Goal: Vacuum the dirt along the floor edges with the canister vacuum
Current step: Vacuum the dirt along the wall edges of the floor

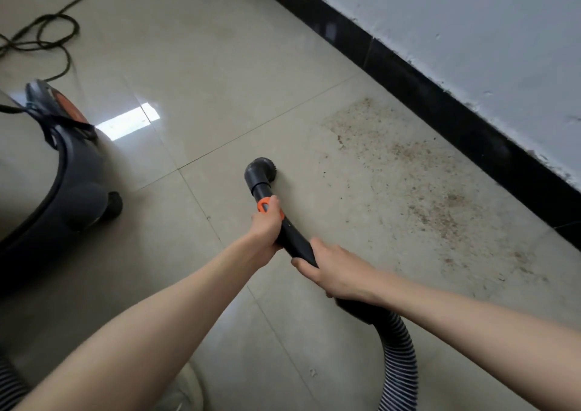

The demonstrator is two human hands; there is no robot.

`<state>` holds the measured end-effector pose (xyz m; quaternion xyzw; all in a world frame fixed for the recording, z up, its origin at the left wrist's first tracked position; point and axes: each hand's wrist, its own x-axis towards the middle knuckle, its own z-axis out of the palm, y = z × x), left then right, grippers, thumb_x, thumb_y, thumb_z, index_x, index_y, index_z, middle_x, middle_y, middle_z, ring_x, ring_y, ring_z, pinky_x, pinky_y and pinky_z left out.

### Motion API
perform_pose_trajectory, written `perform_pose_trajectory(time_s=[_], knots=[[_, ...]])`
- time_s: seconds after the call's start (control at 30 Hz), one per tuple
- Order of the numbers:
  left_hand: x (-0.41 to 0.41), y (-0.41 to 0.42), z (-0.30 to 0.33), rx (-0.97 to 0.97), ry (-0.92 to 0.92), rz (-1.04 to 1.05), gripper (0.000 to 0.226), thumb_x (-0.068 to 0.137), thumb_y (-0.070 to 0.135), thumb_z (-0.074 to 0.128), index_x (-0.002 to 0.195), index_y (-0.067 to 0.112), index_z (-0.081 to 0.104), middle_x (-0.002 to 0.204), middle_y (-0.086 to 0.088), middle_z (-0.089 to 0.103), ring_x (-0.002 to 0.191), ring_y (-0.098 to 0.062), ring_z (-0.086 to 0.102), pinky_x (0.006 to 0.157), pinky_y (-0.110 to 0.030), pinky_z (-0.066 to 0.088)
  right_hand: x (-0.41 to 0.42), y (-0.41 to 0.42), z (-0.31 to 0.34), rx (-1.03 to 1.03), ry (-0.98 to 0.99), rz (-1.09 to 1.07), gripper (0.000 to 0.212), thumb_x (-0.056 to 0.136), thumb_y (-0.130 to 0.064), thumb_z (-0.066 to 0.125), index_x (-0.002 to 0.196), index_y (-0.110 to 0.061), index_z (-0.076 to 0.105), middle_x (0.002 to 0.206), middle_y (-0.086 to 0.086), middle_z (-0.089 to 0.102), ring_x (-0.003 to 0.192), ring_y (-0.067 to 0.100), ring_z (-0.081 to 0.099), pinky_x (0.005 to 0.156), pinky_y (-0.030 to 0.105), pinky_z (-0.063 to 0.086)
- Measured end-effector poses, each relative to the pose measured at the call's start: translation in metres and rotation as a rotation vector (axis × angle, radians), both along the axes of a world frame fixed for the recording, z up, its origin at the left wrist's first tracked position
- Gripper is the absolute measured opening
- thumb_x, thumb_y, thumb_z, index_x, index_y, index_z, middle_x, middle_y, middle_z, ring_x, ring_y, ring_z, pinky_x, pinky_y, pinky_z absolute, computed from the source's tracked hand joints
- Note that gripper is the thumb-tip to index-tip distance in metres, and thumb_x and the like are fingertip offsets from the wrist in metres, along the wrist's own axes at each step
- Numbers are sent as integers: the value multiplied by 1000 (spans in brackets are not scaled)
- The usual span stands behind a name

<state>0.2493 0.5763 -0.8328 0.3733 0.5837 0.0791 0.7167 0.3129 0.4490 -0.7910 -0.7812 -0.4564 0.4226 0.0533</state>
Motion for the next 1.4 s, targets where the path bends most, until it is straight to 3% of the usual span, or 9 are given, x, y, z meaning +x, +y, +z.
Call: perform_pose_trajectory(time_s=[0.17, 0.27, 0.37, 0.53, 0.77, 0.9, 0.97, 1.1, 1.4], knots=[[31, 5, 0, 19, -18, -85, 26, 97, 37, 40, 85, 14, 40, 74, -3, 38, 65, -16, 43, 59, -29, 43, 34, -8, -8, 27, 339, -294, 39, 92, -52, 55, 79, -16, 48, 68, 4, 64, 55, 19, 62, 54, 26, 51], [46, 9, 1, 28, -21, -143, 27, 98, 36, 39, 78, 18, 38, 74, -3, 37, 67, -16, 41, 61, -28, 44, 48, -17, -12, -14, 442, -327, 43, 88, -57, 58, 74, -17, 51, 67, 1, 65, 57, 14, 61, 60, 23, 49], [62, 10, 6, 69, 2, -187, 29, 97, 33, 38, 73, 18, 33, 71, -2, 35, 64, -15, 38, 60, -28, 43, 52, -32, -17, 13, 250, -318, 38, 86, -58, 59, 76, -22, 51, 72, -7, 63, 68, 11, 61, 68, 27, 48], [95, 16, 17, 71, -5, -225, 29, 97, 34, 38, 73, 18, 35, 70, -2, 36, 63, -15, 39, 58, -27, 43, 51, -36, -13, 179, -135, -426, 38, 86, -64, 50, 95, -27, 51, 86, -2, 67, 83, 24, 62, 72, 33, 48], [125, 29, 19, 21, -13, -214, 32, 94, 46, 40, 94, 15, 44, 79, -2, 44, 71, -15, 49, 58, -30, 46, 80, -11, -15, 248, -155, -455, 40, 88, -61, 51, 95, -23, 60, 82, -2, 65, 80, 24, 61, 69, 33, 47], [138, 30, 14, 72, -15, -197, 42, 93, 51, 42, 110, 13, 45, 95, -5, 53, 83, -19, 56, 72, -36, 49, 100, 3, -20, 268, -140, -465, 43, 86, -64, 52, 87, -21, 58, 77, -1, 66, 77, 25, 63, 65, 34, 45], [144, 27, 12, 105, 0, -203, 44, 93, 51, 44, 112, 12, 45, 100, -6, 54, 88, -22, 57, 67, -35, 50, 108, 6, -22, 281, -95, -496, 46, 84, -66, 53, 86, -20, 59, 76, -1, 68, 73, 22, 65, 66, 35, 50], [158, 22, 11, 169, 3, -264, 39, 96, 47, 38, 113, 11, 42, 87, -3, 51, 73, -16, 54, 54, -28, 47, 123, 11, -22, 305, -82, -538, 49, 82, -68, 53, 84, -19, 59, 75, 1, 69, 71, 23, 66, 68, 41, 55], [199, 26, 19, 171, 26, -408, 50, 98, 49, 29, 125, 8, 43, 110, -10, 57, 95, -25, 59, 63, -32, 52, 164, 15, -20, 313, -99, -584, 56, 78, -72, 51, 79, -17, 60, 74, 1, 69, 68, 23, 67, 69, 45, 57]])
